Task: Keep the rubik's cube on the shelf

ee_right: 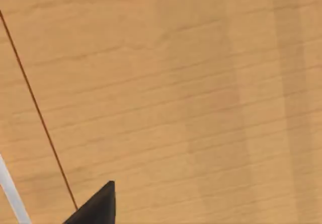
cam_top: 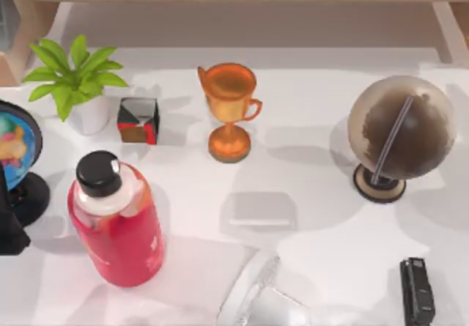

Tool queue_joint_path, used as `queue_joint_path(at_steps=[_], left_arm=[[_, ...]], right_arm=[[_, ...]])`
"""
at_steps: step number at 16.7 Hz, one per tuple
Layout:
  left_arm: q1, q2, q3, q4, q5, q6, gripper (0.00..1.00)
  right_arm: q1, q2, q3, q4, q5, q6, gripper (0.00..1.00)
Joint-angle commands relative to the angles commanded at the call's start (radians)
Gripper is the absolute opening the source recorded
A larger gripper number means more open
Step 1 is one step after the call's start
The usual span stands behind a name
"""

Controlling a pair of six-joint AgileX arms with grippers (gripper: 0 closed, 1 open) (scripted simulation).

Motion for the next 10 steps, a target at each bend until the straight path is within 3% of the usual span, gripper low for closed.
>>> queue_joint_path(at_steps=[5, 10], left_arm=[[0.0, 0.0, 0.0, 0.0, 0.0, 0.0, 1.0], [0.0, 0.0, 0.0, 0.0, 0.0, 0.0, 1.0]], right_arm=[[-0.056, 0.29, 0.132, 0.108, -0.04, -0.216, 1.0], [-0.065, 0.337, 0.153, 0.122, -0.046, -0.253, 1.0]])
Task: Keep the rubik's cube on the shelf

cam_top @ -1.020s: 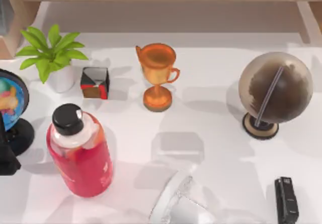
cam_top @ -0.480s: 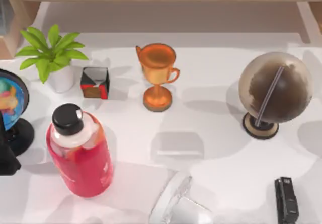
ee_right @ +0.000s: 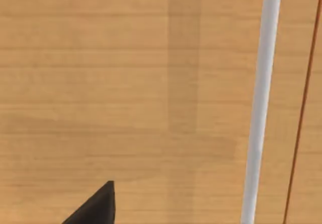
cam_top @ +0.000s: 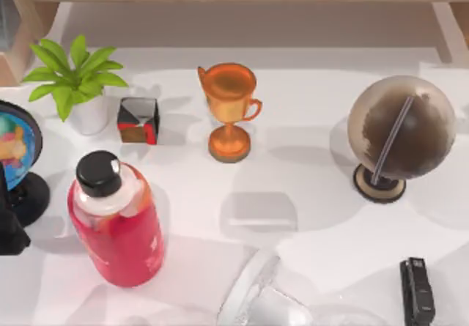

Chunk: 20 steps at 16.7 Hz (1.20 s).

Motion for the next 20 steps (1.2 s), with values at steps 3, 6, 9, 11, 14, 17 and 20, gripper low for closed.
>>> queue_joint_path(at_steps=[3, 6, 9, 11, 14, 17, 20], left_arm=[[0.0, 0.0, 0.0, 0.0, 0.0, 0.0, 1.0], [0.0, 0.0, 0.0, 0.0, 0.0, 0.0, 1.0], [0.0, 0.0, 0.0, 0.0, 0.0, 0.0, 1.0], [0.0, 0.0, 0.0, 0.0, 0.0, 0.0, 1.0], [0.0, 0.0, 0.0, 0.0, 0.0, 0.0, 1.0], [0.0, 0.0, 0.0, 0.0, 0.0, 0.0, 1.0], [0.0, 0.0, 0.0, 0.0, 0.0, 0.0, 1.0]], right_arm=[[0.005, -0.001, -0.001, -0.003, 0.002, 0.001, 1.0], [0.012, 0.021, 0.048, -0.027, 0.012, 0.0, 1.0], [0.022, 0.048, 0.105, -0.058, 0.023, -0.001, 1.0], [0.024, 0.052, 0.115, -0.063, 0.024, -0.001, 1.0], [0.024, 0.052, 0.115, -0.063, 0.024, -0.001, 0.92], [0.024, 0.052, 0.115, -0.063, 0.024, -0.001, 0.7], [0.024, 0.052, 0.115, -0.063, 0.024, -0.001, 0.47]])
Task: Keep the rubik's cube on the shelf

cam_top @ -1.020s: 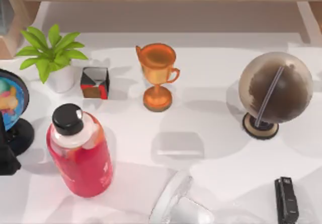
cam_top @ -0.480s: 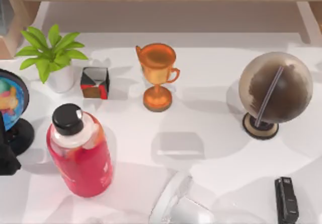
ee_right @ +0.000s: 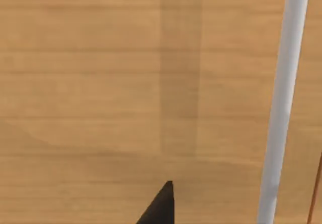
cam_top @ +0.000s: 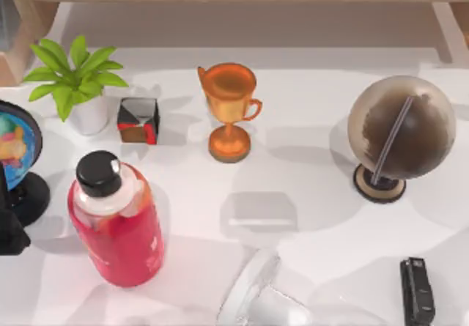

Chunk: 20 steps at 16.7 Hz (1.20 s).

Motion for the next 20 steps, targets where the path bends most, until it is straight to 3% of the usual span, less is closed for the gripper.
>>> queue_joint_path(at_steps=[6, 16, 20], left_arm=[[0.0, 0.0, 0.0, 0.0, 0.0, 0.0, 1.0], [0.0, 0.0, 0.0, 0.0, 0.0, 0.0, 1.0], [0.0, 0.0, 0.0, 0.0, 0.0, 0.0, 1.0]], right_arm=[[0.0, 0.0, 0.0, 0.0, 0.0, 0.0, 0.02], [-0.005, -0.001, -0.004, 0.0, 0.0, 0.002, 0.0], [-0.021, -0.041, -0.093, 0.05, -0.025, 0.002, 0.0]])
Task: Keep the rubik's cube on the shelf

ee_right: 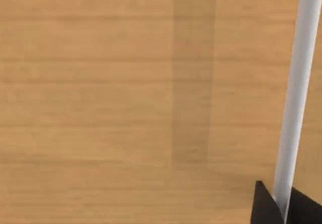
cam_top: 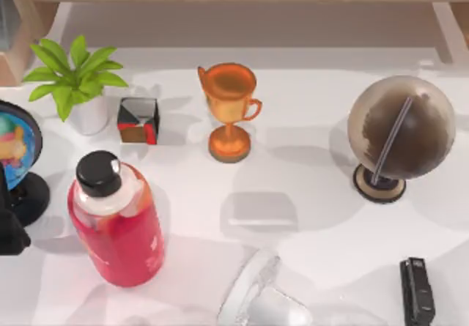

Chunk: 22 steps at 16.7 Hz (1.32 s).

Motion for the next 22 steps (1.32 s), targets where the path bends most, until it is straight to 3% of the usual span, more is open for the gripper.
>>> queue_joint_path(at_steps=[5, 12, 22], left_arm=[[0.0, 0.0, 0.0, 0.0, 0.0, 0.0, 1.0], [0.0, 0.0, 0.0, 0.0, 0.0, 0.0, 1.0], [0.0, 0.0, 0.0, 0.0, 0.0, 0.0, 1.0]], right_arm=[[-0.042, -0.071, -0.162, 0.09, -0.036, 0.0, 0.0], [-0.048, -0.086, -0.199, 0.113, -0.048, 0.002, 0.0], [-0.132, -0.178, -0.427, 0.246, -0.129, 0.003, 0.0]])
